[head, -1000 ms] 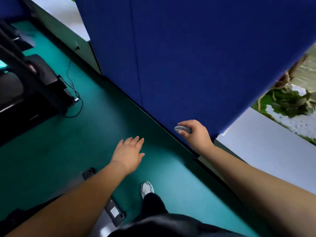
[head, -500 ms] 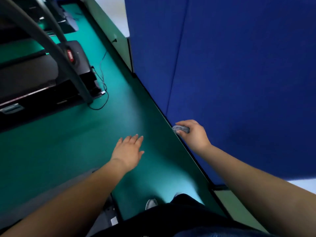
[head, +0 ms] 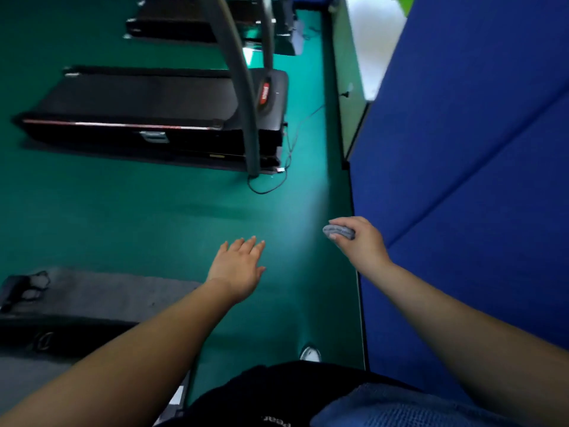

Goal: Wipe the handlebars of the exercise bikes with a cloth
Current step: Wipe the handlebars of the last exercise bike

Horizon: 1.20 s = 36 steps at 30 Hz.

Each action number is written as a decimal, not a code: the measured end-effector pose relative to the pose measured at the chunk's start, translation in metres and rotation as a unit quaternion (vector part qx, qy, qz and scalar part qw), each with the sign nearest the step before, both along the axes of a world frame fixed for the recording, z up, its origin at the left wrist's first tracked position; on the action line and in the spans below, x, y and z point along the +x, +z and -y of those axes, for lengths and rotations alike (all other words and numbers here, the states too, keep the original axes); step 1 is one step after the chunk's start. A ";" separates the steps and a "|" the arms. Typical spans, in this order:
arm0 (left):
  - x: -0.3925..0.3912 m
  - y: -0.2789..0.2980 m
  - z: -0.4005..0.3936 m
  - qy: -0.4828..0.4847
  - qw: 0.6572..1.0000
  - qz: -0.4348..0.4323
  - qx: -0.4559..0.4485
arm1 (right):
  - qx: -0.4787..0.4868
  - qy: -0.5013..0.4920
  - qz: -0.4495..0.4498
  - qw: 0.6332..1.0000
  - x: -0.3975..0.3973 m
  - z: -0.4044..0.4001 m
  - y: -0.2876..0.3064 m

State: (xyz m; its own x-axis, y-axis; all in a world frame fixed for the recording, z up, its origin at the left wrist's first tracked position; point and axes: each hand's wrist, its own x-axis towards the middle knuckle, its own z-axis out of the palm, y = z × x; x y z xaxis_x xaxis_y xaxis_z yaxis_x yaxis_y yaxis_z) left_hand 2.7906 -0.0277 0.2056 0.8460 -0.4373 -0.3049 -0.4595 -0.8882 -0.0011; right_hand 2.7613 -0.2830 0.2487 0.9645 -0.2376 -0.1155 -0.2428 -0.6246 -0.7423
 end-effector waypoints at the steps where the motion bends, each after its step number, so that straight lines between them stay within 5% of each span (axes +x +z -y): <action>1: 0.005 0.001 -0.001 0.021 1.000 0.000 0.000 | 0.003 0.021 -0.003 1.000 0.014 -0.001 -0.001; 23: 0.165 -0.002 -0.149 0.285 0.959 -0.008 -0.008 | -0.026 0.321 0.022 0.946 0.309 -0.183 0.001; 36: 0.226 0.005 -0.212 0.481 0.876 0.019 -0.023 | -0.005 0.490 -0.006 0.872 0.450 -0.301 -0.003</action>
